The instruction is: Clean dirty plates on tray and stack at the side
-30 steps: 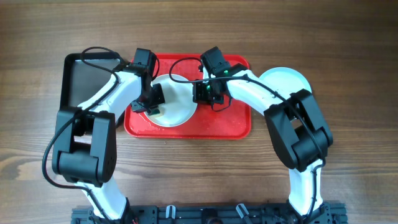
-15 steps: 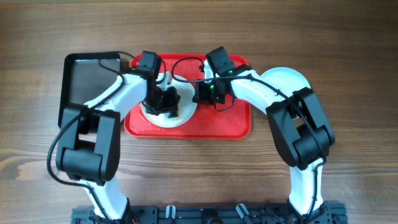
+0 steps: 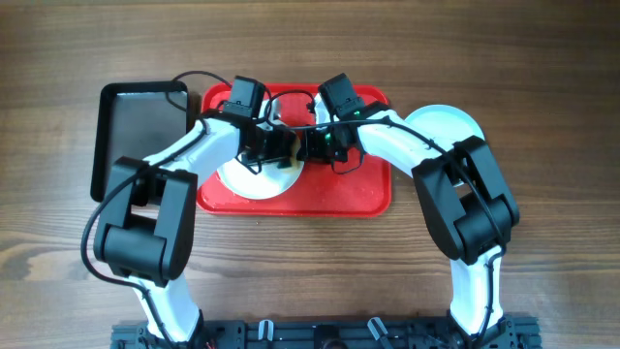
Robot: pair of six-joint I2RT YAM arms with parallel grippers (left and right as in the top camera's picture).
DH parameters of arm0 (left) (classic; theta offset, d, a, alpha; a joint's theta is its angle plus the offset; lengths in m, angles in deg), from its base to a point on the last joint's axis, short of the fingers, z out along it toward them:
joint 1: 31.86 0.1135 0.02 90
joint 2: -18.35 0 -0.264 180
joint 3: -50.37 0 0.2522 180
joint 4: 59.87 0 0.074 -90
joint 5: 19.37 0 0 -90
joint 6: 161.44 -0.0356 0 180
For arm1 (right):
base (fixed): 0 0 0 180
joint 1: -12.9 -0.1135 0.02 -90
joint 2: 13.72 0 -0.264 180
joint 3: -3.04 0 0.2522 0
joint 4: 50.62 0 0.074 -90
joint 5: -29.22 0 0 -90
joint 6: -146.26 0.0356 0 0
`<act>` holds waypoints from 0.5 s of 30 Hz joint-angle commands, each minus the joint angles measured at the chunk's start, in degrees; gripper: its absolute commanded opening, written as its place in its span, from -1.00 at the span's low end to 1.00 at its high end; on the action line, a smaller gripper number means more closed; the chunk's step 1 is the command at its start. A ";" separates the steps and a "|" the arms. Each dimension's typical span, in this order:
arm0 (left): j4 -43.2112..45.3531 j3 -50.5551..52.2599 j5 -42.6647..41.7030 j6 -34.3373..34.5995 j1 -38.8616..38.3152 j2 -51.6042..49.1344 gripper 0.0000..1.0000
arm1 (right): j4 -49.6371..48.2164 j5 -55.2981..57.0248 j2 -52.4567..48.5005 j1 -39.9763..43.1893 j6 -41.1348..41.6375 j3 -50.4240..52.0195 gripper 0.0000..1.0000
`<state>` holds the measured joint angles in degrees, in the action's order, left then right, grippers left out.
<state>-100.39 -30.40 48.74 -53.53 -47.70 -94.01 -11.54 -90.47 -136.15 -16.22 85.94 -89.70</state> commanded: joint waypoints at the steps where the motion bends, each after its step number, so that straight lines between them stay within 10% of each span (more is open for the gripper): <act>1: -0.81 1.42 10.25 0.76 4.55 -5.66 -0.92 | 0.20 -5.97 -0.94 -1.46 -1.16 -0.13 -0.91; 15: -21.35 1.42 12.55 23.54 12.09 -6.12 -0.92 | 0.83 -4.44 -0.94 -1.44 -1.03 -0.13 -0.91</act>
<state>-116.30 -33.39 51.19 -36.57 -35.90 -94.58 -10.80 -91.72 -136.26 -17.44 85.94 -89.70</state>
